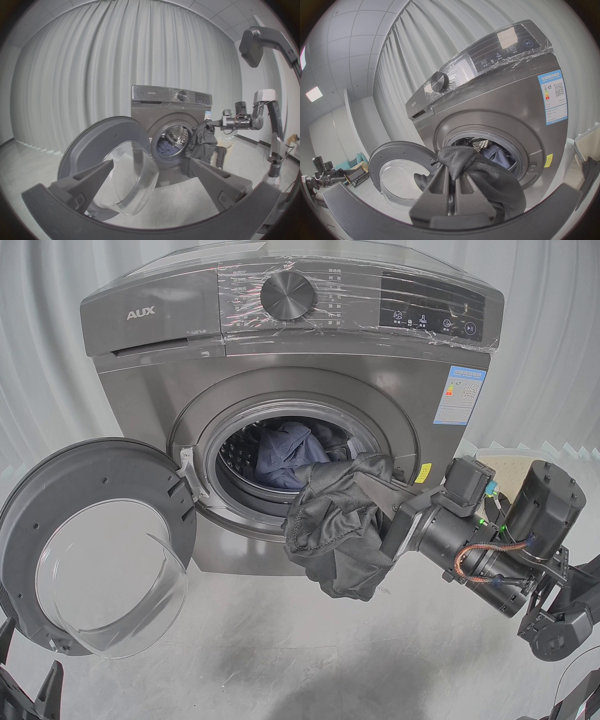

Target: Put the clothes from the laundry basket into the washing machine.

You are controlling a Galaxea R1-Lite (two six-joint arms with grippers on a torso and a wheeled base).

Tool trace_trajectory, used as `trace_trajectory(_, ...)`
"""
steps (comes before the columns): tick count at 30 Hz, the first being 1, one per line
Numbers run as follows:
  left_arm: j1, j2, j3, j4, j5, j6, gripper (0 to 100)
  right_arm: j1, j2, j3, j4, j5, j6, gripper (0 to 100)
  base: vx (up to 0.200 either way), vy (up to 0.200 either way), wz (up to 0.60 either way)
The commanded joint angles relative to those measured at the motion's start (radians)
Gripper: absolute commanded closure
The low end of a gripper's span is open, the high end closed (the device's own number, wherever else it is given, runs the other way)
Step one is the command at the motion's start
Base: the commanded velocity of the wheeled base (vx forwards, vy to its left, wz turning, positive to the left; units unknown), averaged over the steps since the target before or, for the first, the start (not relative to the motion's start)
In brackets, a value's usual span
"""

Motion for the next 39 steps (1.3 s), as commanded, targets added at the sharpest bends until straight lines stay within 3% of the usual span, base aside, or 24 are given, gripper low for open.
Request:
trace_trajectory(1,0.004,0.252,-0.046,-0.033,-0.134,0.007,0,0.043,0.067,-0.028,-0.054,-0.002,0.027,100,0.0,0.0,0.0)
trace_trajectory(4,-0.024,0.403,-0.049,-0.13,-0.197,0.042,0,0.045,0.094,-0.059,-0.097,-0.003,0.032,100,0.0,0.0,0.0)
trace_trajectory(8,-0.033,0.535,-0.054,-0.213,-0.221,0.077,0,0.053,0.105,-0.085,-0.102,-0.003,0.035,100,0.0,0.0,0.0)
trace_trajectory(11,-0.079,0.645,-0.056,-0.274,-0.232,0.087,0,0.057,0.117,-0.102,-0.103,-0.003,0.035,100,0.0,0.0,0.0)
trace_trajectory(22,-0.358,0.981,-0.117,-0.418,-0.195,0.077,0,0.059,0.128,-0.114,-0.117,-0.006,0.035,100,0.0,0.0,0.0)
trace_trajectory(24,-0.358,0.981,-0.117,-0.418,-0.195,0.077,0,0.059,0.128,-0.114,-0.117,-0.006,0.035,100,0.0,0.0,0.0)
trace_trajectory(25,-0.401,1.076,-0.145,-0.489,-0.169,0.073,0,0.065,0.139,-0.129,-0.117,-0.008,0.035,100,0.0,0.0,0.0)
trace_trajectory(29,-0.446,1.174,-0.155,-0.587,-0.167,0.068,0,0.065,0.14,-0.14,-0.117,-0.011,0.035,100,0.0,0.0,0.0)
trace_trajectory(36,-0.484,1.302,-0.18,-0.647,-0.166,0.064,0,0.063,0.149,-0.146,-0.117,-0.022,0.035,100,0.0,0.0,0.0)
trace_trajectory(39,-0.518,1.369,-0.204,-0.688,-0.166,0.028,0,0.063,0.16,-0.148,-0.117,-0.022,0.035,100,0.0,0.0,0.0)
